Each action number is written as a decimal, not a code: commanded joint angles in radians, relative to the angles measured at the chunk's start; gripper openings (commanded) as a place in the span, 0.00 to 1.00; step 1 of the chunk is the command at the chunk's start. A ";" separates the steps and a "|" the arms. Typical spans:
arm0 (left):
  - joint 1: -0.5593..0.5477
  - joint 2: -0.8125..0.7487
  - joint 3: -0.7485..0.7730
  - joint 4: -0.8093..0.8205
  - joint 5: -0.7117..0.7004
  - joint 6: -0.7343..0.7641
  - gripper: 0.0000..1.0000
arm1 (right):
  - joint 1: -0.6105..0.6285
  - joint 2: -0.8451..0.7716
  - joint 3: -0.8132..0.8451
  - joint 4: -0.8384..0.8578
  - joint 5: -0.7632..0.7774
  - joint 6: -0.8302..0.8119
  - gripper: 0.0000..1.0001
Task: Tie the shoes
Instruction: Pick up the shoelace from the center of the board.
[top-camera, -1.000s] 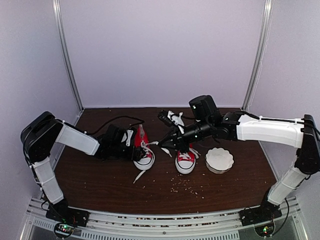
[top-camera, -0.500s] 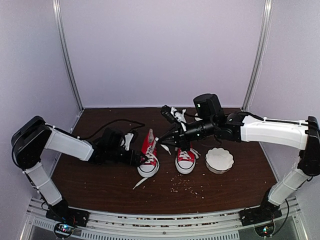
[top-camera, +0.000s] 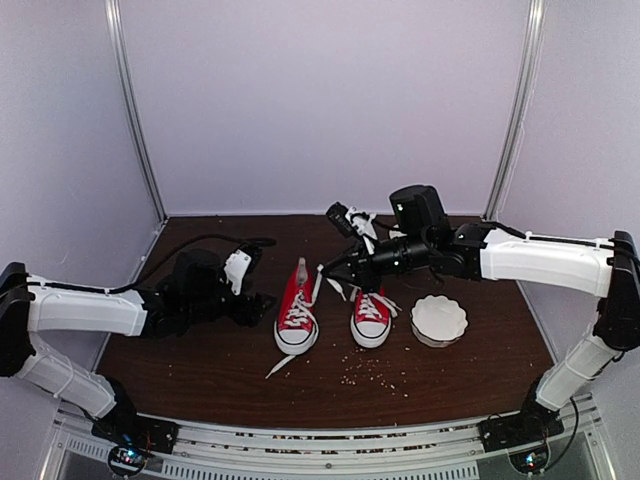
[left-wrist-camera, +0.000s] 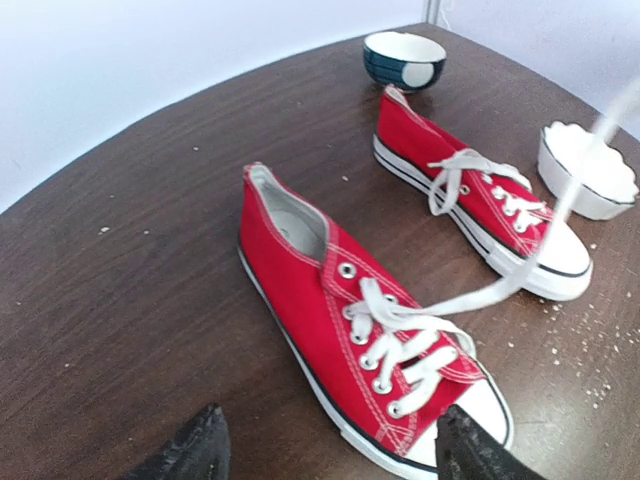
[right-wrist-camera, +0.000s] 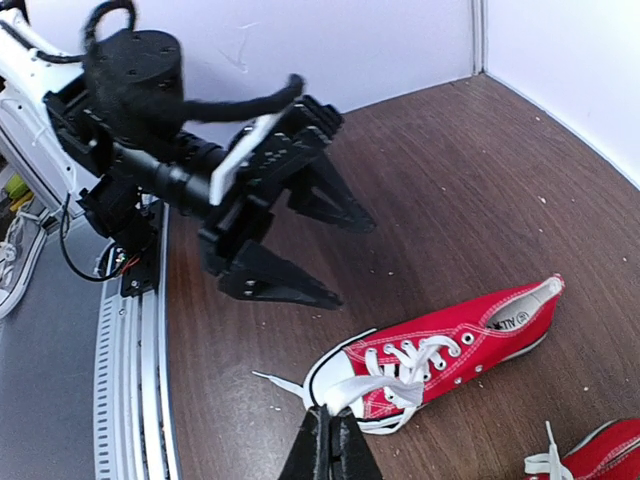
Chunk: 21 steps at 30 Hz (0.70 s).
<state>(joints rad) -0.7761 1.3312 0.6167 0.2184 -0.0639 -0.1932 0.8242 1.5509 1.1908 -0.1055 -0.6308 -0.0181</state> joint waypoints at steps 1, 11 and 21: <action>-0.033 -0.071 0.038 -0.140 0.050 0.000 0.68 | -0.014 0.018 0.035 -0.035 0.082 0.019 0.00; -0.190 0.040 0.024 -0.367 0.018 -0.020 0.81 | -0.014 0.054 0.052 -0.046 0.104 0.032 0.00; -0.253 0.267 0.128 -0.416 -0.095 0.018 0.84 | -0.017 -0.002 -0.006 0.022 0.170 0.052 0.00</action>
<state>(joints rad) -1.0260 1.5742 0.7113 -0.1871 -0.0780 -0.1905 0.8074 1.5925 1.2011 -0.1284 -0.5003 0.0120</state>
